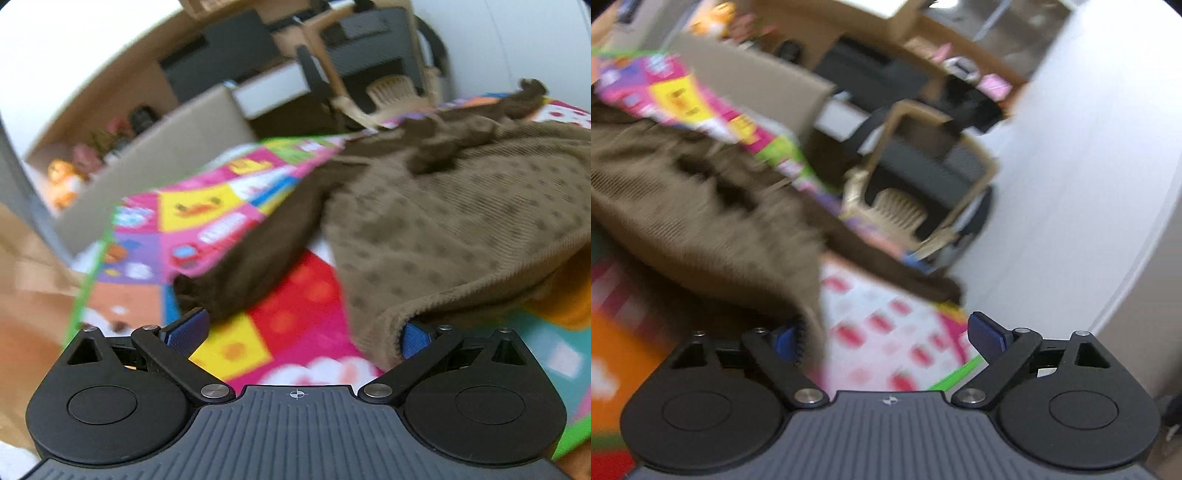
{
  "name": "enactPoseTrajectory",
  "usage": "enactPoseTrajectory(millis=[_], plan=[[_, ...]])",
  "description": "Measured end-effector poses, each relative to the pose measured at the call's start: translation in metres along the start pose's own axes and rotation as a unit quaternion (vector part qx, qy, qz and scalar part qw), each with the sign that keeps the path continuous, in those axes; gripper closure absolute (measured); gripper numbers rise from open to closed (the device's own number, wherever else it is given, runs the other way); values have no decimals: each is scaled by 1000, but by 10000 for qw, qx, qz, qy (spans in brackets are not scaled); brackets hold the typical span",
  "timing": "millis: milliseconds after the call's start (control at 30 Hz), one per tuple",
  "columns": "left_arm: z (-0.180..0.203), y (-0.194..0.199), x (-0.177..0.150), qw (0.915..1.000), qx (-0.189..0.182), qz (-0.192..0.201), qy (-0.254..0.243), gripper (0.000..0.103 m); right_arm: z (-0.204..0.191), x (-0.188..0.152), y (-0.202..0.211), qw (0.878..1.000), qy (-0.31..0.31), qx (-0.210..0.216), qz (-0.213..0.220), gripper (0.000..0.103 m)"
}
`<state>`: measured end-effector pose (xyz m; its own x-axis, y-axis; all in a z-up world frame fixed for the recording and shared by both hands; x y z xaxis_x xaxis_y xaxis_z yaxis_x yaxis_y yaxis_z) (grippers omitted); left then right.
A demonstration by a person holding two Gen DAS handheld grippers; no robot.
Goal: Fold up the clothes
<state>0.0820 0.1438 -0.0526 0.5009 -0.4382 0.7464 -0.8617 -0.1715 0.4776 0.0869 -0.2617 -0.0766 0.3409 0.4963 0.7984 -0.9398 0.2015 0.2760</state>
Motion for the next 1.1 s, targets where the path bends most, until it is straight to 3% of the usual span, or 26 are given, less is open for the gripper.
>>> enactPoseTrajectory(millis=[133, 300, 400, 500, 633, 733, 800, 867, 967, 1033, 1100], plan=[[-27, 12, 18, 9980, 512, 357, 24, 0, 26, 20, 15, 9990, -62, -231, 371, 13], [-47, 41, 42, 9935, 786, 815, 98, 0, 47, 42, 47, 9956, 62, -481, 802, 13], [-47, 60, 48, 9923, 744, 991, 10, 0, 45, 31, 54, 9973, 199, -253, 664, 13], [-39, 67, 34, 9960, 437, 781, -73, 0, 29, 0, 55, 9982, 449, 332, 235, 12], [-15, 61, -12, 9989, -343, 71, -302, 0, 10, -47, 61, 9908, 531, 1197, -334, 11], [0, 57, -41, 9935, -996, -360, -418, 0, 13, -49, 70, 9879, 319, 1490, -270, 11], [4, 55, -44, 9897, -1322, -424, -338, 0, 20, -31, 73, 9860, 3, 1669, -15, 6], [1, 51, -30, 9873, -1559, -316, -14, 0, 28, -4, 71, 9794, -366, 1968, 275, 0], [-8, 33, 7, 9787, -1869, -105, 843, 0, 28, 33, 53, 9664, -776, 2407, 468, 0], [-12, 10, 29, 9635, -2099, -115, 1659, 0, 25, 54, 26, 9570, -1168, 2633, 359, 0], [-15, -16, 48, 9414, -2311, -165, 2450, 0, 21, 71, -6, 9456, -1637, 2807, 177, 0]])
Point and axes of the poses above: each gripper's, at about its wrist camera, not at the fingertips, and y roughly against the way its jaws point, z to its right, x to its top, the point moved 9 cm from there along -y, roughly the way its jaws point, and after that the axes turned 1 degree about y, right-handed, at the moved point
